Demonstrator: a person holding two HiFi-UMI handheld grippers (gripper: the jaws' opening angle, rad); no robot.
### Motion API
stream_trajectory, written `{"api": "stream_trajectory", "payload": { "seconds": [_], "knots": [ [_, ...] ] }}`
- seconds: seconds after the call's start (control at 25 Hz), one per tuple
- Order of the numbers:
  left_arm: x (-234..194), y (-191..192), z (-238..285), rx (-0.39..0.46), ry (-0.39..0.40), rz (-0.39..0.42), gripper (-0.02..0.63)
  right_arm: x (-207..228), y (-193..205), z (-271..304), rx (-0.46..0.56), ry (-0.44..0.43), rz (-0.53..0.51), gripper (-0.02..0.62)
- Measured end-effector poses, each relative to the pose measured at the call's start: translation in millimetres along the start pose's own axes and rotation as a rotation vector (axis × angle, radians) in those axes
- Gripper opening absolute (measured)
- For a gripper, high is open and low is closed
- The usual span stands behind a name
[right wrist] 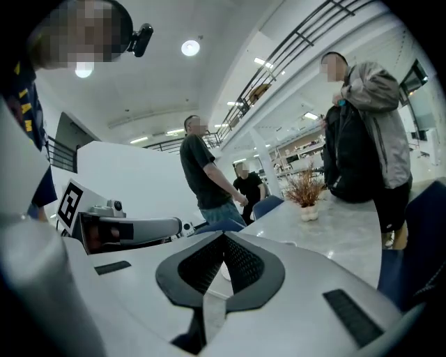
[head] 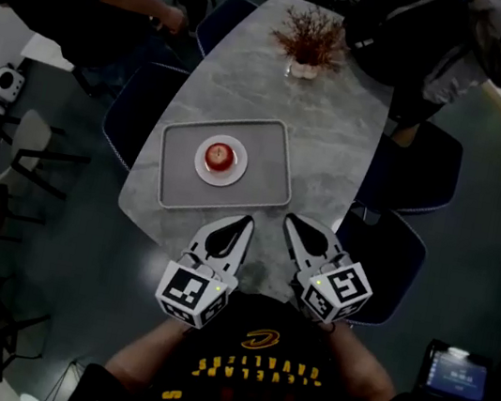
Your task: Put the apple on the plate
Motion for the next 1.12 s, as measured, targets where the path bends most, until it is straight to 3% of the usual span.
{"api": "stream_trajectory", "payload": {
  "seconds": [0.24,0.44,1.12],
  "knots": [
    [28.8,-19.7,-16.6,0.099,-0.019,0.131,0.002,-24.4,-27.8,-20.3,0.102,-0.016,-0.144,0.006],
    [40.6,-21.0,-21.7,0.116,-0.027,0.145,0.002,-34.3,-36.7,-27.5,0.151,-0.038,-0.226,0.006],
    [36.7,-20.1,-19.9,0.124,-0.039,0.185,0.002,-32.6,-35.9,-25.6,0.172,-0.052,-0.289,0.006]
  ]
}}
Point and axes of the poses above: the fingertips, and each gripper's own axes: z forward along the fingers, x to its right, y out of its underside, the point moved 8 cm from there along -z, backward along the fingers, and after that the axes turned 3 degrees about -y, right-handed, at the moved point
